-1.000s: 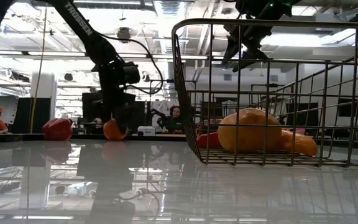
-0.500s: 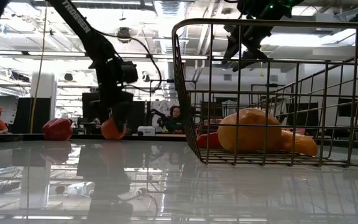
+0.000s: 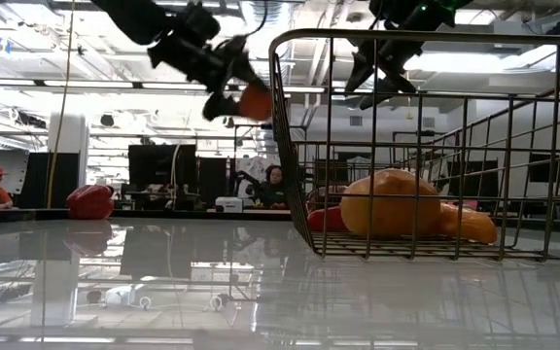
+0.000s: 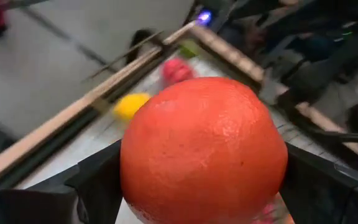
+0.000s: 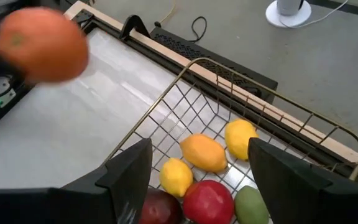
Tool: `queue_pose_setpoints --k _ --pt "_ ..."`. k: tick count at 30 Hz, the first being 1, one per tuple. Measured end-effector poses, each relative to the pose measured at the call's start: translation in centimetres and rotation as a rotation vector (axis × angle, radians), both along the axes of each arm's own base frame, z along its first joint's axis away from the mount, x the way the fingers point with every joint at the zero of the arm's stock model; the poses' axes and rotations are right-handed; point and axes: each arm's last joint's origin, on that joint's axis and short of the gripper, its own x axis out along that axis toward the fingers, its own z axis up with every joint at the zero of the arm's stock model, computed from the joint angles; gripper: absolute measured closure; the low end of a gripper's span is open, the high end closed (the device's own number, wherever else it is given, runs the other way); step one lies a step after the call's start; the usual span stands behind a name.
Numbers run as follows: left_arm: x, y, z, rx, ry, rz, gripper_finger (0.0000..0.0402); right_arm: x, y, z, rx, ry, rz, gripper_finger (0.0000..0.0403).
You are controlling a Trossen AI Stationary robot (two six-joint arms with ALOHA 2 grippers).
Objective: Sort produce into baskets
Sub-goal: Put the orange fruit into the top wire basket
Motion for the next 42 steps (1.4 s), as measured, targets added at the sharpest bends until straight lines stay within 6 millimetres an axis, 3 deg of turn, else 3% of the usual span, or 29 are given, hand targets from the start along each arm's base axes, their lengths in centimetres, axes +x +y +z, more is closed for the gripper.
queue_pose_setpoints --k 4,8,16,22,28,35,42 --pt "2.8 -2.7 -0.1 0.025 -0.041 -0.074 0.0057 0.0 0.0 0.0 0.020 -0.011 -0.018 0.0112" --pt "5.2 -4.8 -0.8 0.092 -0.032 -0.023 0.0056 -0.1 0.1 0.1 0.061 -0.041 -0.017 0.0112" --pt "8.5 -5.7 -2.5 0.110 -0.101 0.045 0.0054 -1.0 1.3 0.8 0.089 -0.036 -0.006 0.0112" --pt "9.9 -5.1 -4.2 0.040 -0.072 0.063 0.0054 -2.8 2.3 2.4 0.054 -0.060 -0.028 0.0112" --pt "10.7 -4.9 -4.5 0.011 -0.071 0.065 0.0053 -4.5 3.5 3.4 0.039 -0.053 -0.041 0.0112" --pt "10.9 -5.6 -4.5 0.035 -0.064 0.049 0.0053 -6.2 4.0 3.7 -0.009 0.040 -0.070 0.0112" --pt "11.4 -6.9 -4.5 0.054 -0.055 0.083 0.0053 -6.5 4.3 4.0 -0.035 0.039 -0.044 0.0112"
